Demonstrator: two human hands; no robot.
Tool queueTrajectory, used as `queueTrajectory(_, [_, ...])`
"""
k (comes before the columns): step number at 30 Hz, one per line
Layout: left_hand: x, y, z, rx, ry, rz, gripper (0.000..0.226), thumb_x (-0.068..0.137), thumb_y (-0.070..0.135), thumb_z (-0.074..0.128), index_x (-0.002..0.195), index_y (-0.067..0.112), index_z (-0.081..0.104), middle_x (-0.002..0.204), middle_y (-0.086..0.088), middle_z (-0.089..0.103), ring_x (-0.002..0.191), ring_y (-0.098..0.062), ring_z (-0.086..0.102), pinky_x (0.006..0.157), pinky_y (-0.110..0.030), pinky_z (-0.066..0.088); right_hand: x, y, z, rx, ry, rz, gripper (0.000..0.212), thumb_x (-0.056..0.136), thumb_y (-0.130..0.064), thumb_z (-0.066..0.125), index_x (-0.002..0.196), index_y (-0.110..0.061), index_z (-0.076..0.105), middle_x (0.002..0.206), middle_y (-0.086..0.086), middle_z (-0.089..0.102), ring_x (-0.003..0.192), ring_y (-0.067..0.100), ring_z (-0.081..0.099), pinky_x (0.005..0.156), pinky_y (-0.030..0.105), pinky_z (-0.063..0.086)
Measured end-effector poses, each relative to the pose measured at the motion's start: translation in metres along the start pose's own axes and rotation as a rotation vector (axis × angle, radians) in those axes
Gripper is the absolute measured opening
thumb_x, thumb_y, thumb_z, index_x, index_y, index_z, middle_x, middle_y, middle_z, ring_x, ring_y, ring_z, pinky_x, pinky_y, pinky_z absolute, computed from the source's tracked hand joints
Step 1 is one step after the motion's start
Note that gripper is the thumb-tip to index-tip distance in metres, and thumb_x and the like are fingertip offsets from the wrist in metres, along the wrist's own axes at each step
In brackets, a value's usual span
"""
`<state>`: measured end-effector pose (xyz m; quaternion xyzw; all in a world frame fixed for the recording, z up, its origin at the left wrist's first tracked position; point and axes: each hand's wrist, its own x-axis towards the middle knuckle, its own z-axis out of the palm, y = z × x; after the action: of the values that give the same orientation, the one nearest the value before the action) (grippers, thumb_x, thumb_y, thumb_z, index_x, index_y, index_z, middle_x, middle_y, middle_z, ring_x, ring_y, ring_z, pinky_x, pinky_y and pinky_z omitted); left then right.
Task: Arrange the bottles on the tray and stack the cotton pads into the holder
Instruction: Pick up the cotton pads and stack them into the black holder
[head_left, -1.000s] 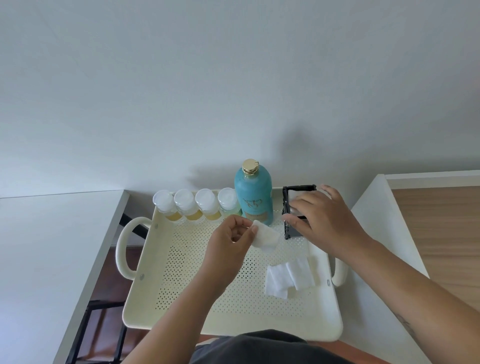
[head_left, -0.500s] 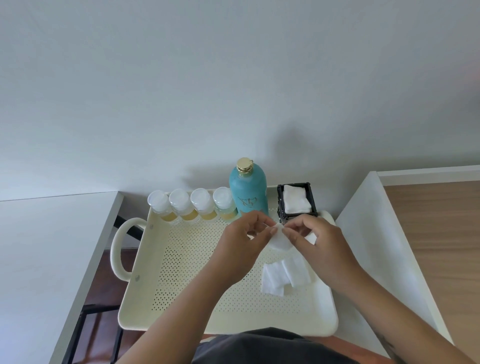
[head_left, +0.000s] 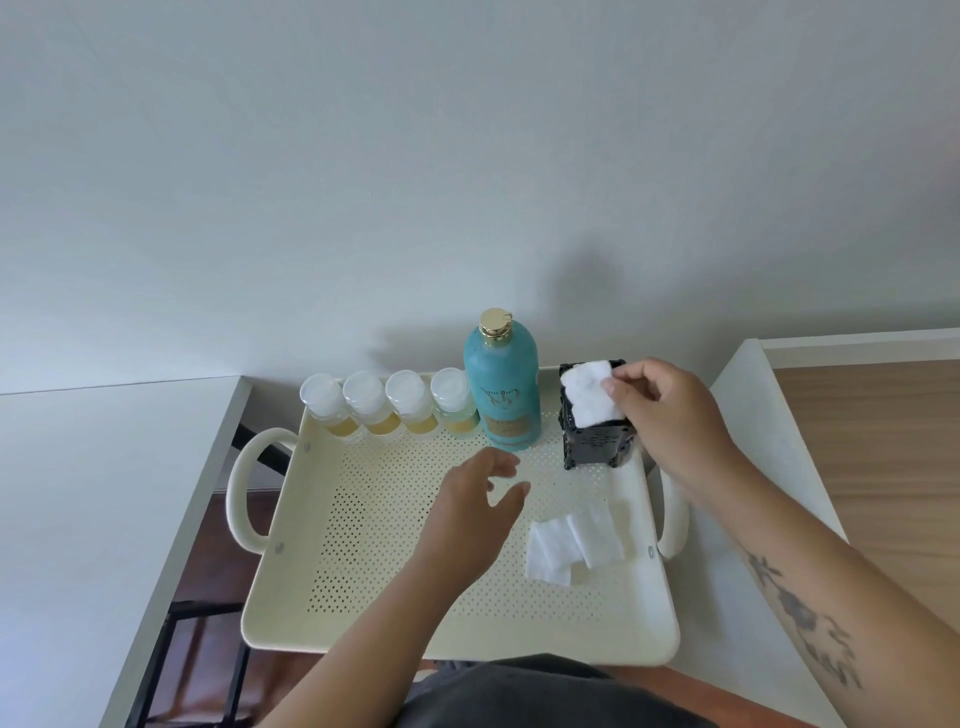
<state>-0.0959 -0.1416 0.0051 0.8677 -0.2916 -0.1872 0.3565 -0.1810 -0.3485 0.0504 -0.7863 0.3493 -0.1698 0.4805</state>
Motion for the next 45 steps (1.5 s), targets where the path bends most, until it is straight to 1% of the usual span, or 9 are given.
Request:
queueTrajectory(2, [-0.005,-0.012,0.01,0.042,-0.037,-0.006,0.022,0.091,0.03,0.066,0.112,0.026,0.061,0.102,0.016,0.065,0.089,0.01,0.051,0.071,-0.004,0.038,0.01,0.002,0.001,-0.002,0.022,0.061,0.011,0.09,-0.027,0.061,0.096,-0.021,0.068,0.087,-0.005,0.067,0.088,0.018,0.063,0.075,0.028,0.048])
queueTrajectory(5, [-0.01,-0.028,0.024,0.081,-0.09,-0.039,0.022,0.091,0.027,0.065,0.113,0.023,0.063,0.103,0.013,0.064,0.094,-0.003,0.056,0.081,-0.018,0.047,0.016,0.0,0.005,-0.117,0.068,0.079,0.012,0.09,-0.027,0.059,0.099,-0.019,0.064,0.085,-0.007,0.063,0.091,0.023,0.06,0.091,0.046,0.046])
queueTrajectory(9, [-0.017,-0.039,0.039,0.156,-0.151,-0.064,0.027,0.09,0.032,0.065,0.116,0.025,0.061,0.107,0.013,0.06,0.103,-0.009,0.052,0.087,-0.025,0.046,0.005,0.003,0.013,-0.402,0.253,-0.222,0.019,0.09,-0.014,0.057,0.109,-0.01,0.06,0.101,0.008,0.061,0.096,0.032,0.056,0.085,0.047,0.044])
queueTrajectory(13, [-0.02,-0.041,0.047,0.22,-0.182,-0.029,0.033,0.089,0.035,0.065,0.12,0.026,0.058,0.114,0.01,0.06,0.106,-0.01,0.051,0.087,-0.028,0.049,-0.005,0.011,0.02,-0.579,0.079,-0.565,0.026,0.09,-0.012,0.056,0.115,-0.01,0.066,0.117,0.008,0.065,0.108,0.029,0.058,0.092,0.043,0.044])
queueTrajectory(20, [-0.017,-0.045,0.053,0.324,-0.227,-0.005,0.036,0.089,0.037,0.062,0.122,0.026,0.056,0.115,0.009,0.06,0.107,-0.013,0.049,0.087,-0.031,0.049,-0.007,0.022,0.024,-0.884,-0.147,-0.512,0.055,0.098,-0.041,0.032,0.142,-0.009,0.042,0.142,0.005,0.051,0.134,0.021,0.043,0.115,0.04,0.024])
queueTrajectory(30, [-0.011,-0.043,0.061,0.346,-0.218,-0.024,0.028,0.087,0.043,0.063,0.107,0.024,0.057,0.103,0.008,0.061,0.099,-0.015,0.05,0.08,-0.031,0.049,-0.003,0.018,0.025,-0.96,-0.21,-0.484,0.065,0.093,-0.058,0.021,0.112,-0.014,0.064,0.118,0.0,0.066,0.115,0.02,0.059,0.115,0.049,0.026])
queueTrajectory(36, [-0.009,-0.04,0.062,0.306,-0.242,-0.046,0.015,0.09,0.03,0.06,0.1,0.019,0.061,0.1,0.005,0.062,0.098,-0.017,0.052,0.078,-0.032,0.051,0.002,0.022,0.018,-0.81,-0.017,-0.587,0.035,0.093,-0.042,0.042,0.098,-0.017,0.065,0.102,-0.002,0.069,0.097,0.02,0.063,0.108,0.041,0.029])
queueTrajectory(43, [-0.014,-0.042,0.049,0.115,-0.187,-0.105,0.013,0.088,0.029,0.062,0.096,0.022,0.056,0.096,0.003,0.06,0.085,-0.016,0.058,0.07,-0.028,0.05,0.001,0.03,0.02,-0.847,-0.143,-0.577,0.052,0.092,-0.055,0.032,0.102,-0.017,0.066,0.106,-0.004,0.067,0.102,0.017,0.062,0.112,0.047,0.026])
queueTrajectory(45, [-0.014,-0.043,0.043,0.062,-0.157,-0.11,0.01,0.089,0.027,0.064,0.094,0.022,0.057,0.093,0.007,0.061,0.077,-0.011,0.058,0.064,-0.017,0.047,0.002,0.029,0.021,-0.86,-0.17,-0.549,0.053,0.093,-0.057,0.031,0.103,-0.018,0.066,0.108,-0.004,0.066,0.104,0.017,0.061,0.113,0.048,0.025])
